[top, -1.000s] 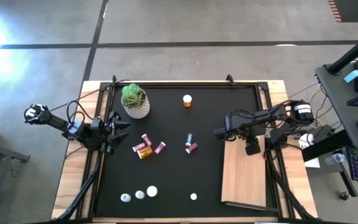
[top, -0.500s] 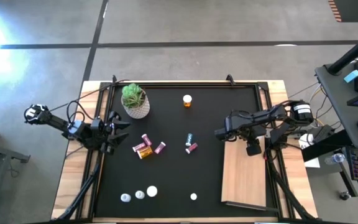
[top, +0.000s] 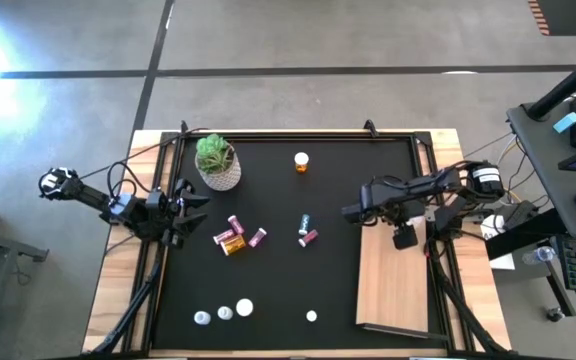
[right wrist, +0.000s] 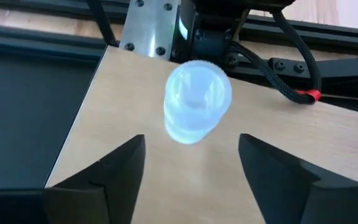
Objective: Pick and place medicine bottles onto shelf by color
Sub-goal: Put the bottom blue pill bottle on the shelf
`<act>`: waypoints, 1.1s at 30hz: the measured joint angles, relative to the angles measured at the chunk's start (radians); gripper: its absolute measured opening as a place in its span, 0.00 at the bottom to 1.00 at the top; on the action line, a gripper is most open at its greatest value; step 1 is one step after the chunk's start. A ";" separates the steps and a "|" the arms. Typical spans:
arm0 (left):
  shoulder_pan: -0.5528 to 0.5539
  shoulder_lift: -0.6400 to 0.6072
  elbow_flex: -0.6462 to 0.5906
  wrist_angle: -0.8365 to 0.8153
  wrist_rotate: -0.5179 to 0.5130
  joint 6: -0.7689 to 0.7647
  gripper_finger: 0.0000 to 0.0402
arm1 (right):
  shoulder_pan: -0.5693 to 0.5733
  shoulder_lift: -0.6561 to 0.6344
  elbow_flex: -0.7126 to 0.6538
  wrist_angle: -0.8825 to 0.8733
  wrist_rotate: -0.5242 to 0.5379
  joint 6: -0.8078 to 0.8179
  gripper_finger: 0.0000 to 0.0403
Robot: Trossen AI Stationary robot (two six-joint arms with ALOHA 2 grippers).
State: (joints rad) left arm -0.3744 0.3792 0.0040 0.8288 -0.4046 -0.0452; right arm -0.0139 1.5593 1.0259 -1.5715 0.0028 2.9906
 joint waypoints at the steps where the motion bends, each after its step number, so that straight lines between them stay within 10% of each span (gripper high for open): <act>1: 0.000 0.000 0.000 0.000 0.000 0.000 0.50 | 0.000 0.000 0.009 0.001 0.004 -0.011 0.66; 14: 0.000 0.000 0.000 0.000 0.000 0.000 0.50 | 0.003 0.000 0.197 0.000 0.087 -0.176 0.87; 33: 0.000 0.000 0.000 0.000 0.000 0.000 0.50 | 0.122 0.015 0.531 0.216 0.105 -0.570 0.87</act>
State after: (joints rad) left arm -0.3744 0.3790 0.0040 0.8291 -0.4046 -0.0452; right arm 0.1084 1.5740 1.5564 -1.3558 0.1076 2.4205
